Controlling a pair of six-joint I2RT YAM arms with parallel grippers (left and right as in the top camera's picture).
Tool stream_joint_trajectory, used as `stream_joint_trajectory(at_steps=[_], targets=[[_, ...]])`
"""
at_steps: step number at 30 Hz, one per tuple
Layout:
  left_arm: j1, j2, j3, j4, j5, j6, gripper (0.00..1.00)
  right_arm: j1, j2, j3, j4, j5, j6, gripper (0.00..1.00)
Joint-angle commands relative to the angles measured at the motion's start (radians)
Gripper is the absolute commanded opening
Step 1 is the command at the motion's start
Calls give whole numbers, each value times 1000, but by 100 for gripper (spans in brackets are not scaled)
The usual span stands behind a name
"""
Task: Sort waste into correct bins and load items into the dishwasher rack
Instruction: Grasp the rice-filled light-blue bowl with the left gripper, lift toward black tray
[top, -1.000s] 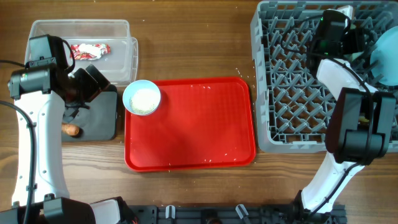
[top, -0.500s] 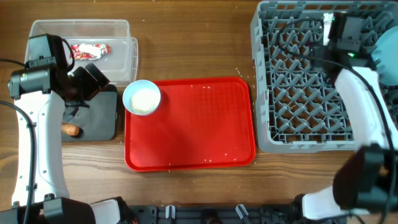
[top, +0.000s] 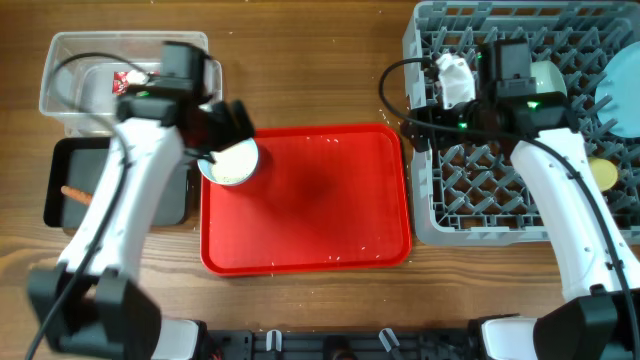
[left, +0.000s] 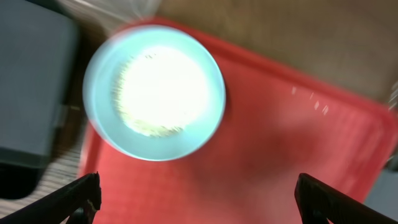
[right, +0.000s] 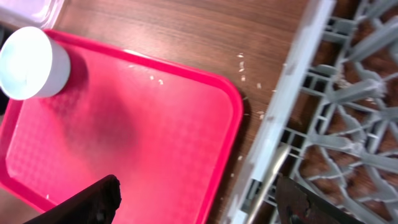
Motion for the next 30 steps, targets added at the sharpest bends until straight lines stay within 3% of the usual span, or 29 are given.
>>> stream_joint_trajectory(at_steps=[1,6,11,13,18,25,30], targets=[[-82,111,10,13,-22,5,100,30,6,-11,2,-27,15,82],[-157,251,10,70,-64,5,99,30,8,-23,5,-23,16,82],[-174,296,10,144,-97,5,88,30,9,-23,7,-23,18,81],[-174,308,10,167,-100,5,79,30,9,-23,6,-23,18,82],[-174,361,10,181,-109,6,77,30,9,-23,6,-24,18,82],[-174,369,10,180,-146,5,52,30,9,-23,6,-24,19,82],[-174,382,8,181,-146,5,50,30,9,-23,6,-24,19,81]])
